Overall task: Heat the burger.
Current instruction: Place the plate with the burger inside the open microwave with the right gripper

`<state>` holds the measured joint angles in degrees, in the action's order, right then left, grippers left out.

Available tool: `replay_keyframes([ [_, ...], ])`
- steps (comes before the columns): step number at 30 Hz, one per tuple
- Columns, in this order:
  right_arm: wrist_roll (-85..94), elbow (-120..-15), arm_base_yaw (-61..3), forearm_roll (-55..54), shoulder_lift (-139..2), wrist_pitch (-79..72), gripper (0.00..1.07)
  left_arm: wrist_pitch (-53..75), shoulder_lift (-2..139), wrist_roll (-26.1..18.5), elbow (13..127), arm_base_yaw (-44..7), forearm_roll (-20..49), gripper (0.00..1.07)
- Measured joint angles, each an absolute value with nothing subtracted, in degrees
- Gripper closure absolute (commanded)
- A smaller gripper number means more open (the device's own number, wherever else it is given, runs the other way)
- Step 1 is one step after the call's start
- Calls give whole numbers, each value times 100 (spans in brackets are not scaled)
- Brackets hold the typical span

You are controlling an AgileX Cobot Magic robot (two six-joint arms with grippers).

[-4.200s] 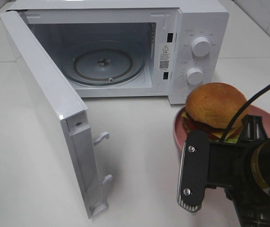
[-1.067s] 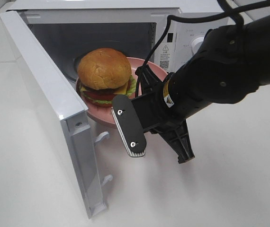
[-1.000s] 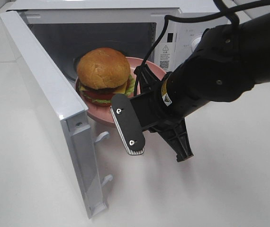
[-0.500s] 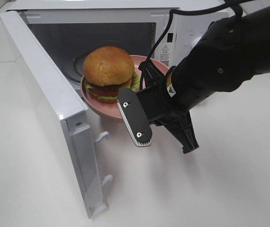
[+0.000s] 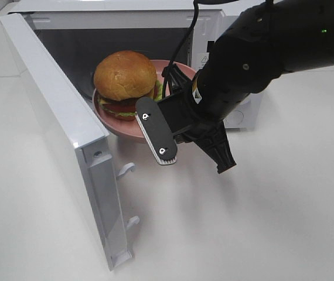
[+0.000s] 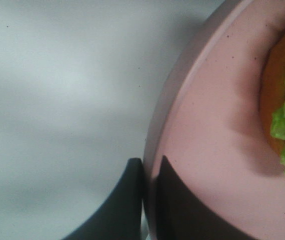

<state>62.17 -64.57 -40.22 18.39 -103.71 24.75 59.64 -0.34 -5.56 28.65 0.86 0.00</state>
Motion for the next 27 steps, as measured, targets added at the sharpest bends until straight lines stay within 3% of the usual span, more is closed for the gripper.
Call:
replay_keyframes([
  [27, 6515, -7827, -3965, 1593, -11236, 2928, 107, 5964, -34, -556, 2865, 86, 0, 7],
])
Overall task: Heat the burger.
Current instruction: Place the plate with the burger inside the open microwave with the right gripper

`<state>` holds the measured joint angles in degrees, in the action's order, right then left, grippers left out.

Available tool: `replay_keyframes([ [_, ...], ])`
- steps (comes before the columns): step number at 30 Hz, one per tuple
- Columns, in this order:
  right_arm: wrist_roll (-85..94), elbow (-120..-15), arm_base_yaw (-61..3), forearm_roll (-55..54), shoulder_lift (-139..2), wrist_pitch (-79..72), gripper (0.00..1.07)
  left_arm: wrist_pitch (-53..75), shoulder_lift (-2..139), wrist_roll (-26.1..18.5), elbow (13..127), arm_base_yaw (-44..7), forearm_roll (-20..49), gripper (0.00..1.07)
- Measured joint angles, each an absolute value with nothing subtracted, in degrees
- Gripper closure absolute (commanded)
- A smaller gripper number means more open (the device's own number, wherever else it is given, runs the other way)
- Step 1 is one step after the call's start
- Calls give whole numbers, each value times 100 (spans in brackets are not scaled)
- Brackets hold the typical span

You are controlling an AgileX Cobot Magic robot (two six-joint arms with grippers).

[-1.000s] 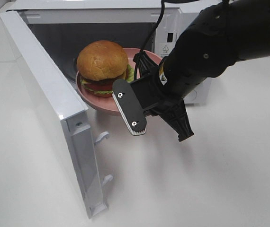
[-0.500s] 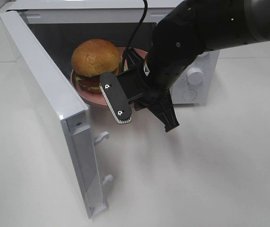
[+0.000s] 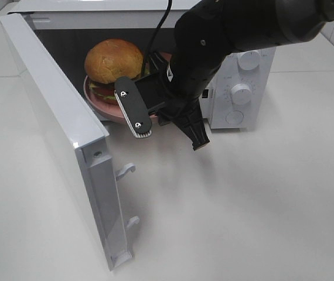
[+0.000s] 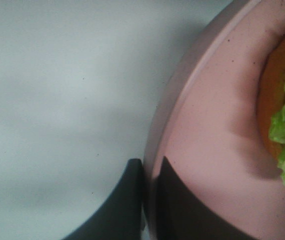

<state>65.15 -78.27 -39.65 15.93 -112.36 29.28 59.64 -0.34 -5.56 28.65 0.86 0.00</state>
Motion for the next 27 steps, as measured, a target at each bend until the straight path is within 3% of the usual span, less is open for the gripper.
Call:
replay_keyframes([
  [27, 6795, -9580, -3953, 1249, -12319, 3512, 107, 5964, -34, -556, 2865, 86, 0, 7],
])
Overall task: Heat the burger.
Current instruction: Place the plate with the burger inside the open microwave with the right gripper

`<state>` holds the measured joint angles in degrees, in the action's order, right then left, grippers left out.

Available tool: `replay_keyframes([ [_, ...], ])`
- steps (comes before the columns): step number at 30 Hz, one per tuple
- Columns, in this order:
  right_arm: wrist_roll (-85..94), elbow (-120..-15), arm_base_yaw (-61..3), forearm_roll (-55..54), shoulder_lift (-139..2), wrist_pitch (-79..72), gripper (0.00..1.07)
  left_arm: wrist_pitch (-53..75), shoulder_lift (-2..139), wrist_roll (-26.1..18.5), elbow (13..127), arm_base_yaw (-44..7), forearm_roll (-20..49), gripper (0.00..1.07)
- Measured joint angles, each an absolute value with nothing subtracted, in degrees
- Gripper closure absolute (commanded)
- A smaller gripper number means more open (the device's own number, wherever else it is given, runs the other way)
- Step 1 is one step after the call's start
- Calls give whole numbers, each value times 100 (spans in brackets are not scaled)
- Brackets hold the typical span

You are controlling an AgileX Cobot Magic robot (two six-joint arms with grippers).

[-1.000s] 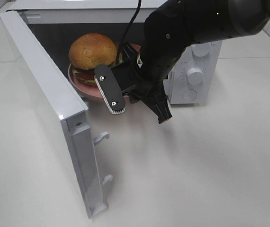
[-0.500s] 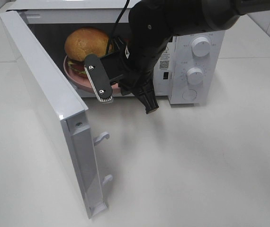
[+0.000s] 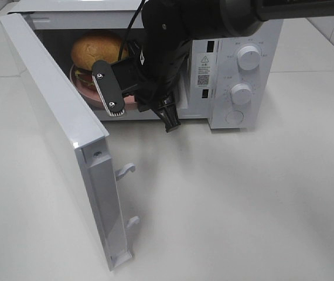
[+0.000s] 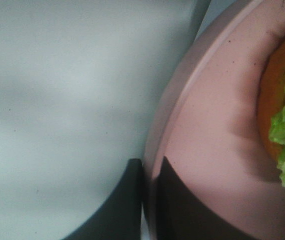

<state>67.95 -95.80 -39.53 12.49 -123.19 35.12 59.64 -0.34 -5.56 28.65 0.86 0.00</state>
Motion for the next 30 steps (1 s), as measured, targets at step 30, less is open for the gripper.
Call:
replay_keyframes([
  [30, 7019, -10921, -3564, 968, -13275, 3638, 107, 5964, -34, -556, 2865, 86, 0, 7],
])
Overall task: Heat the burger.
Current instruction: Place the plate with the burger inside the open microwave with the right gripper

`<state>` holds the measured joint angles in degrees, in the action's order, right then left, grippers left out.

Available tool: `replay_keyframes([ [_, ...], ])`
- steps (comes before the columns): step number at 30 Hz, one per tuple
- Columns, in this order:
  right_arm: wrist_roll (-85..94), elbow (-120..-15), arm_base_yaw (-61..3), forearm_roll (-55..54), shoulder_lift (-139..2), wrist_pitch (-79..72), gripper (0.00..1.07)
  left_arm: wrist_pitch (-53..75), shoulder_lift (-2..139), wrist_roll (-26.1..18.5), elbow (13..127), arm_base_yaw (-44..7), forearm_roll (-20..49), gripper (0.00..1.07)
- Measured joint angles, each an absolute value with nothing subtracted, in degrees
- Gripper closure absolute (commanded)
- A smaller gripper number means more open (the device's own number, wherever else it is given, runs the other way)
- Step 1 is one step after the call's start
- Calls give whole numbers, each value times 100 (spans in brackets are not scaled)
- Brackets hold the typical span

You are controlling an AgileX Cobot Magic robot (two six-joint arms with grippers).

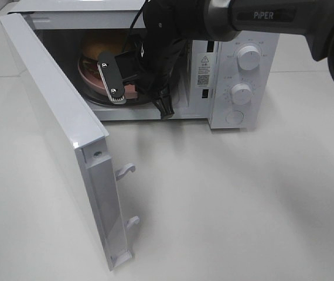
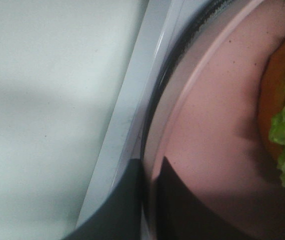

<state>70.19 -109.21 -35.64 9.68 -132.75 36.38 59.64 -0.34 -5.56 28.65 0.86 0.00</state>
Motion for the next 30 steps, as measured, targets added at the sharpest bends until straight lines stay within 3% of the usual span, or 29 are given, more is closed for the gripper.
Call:
replay_keyframes([
  [30, 7317, -11167, -3346, 716, -13539, 3587, 107, 5964, -34, -556, 2865, 86, 0, 7],
])
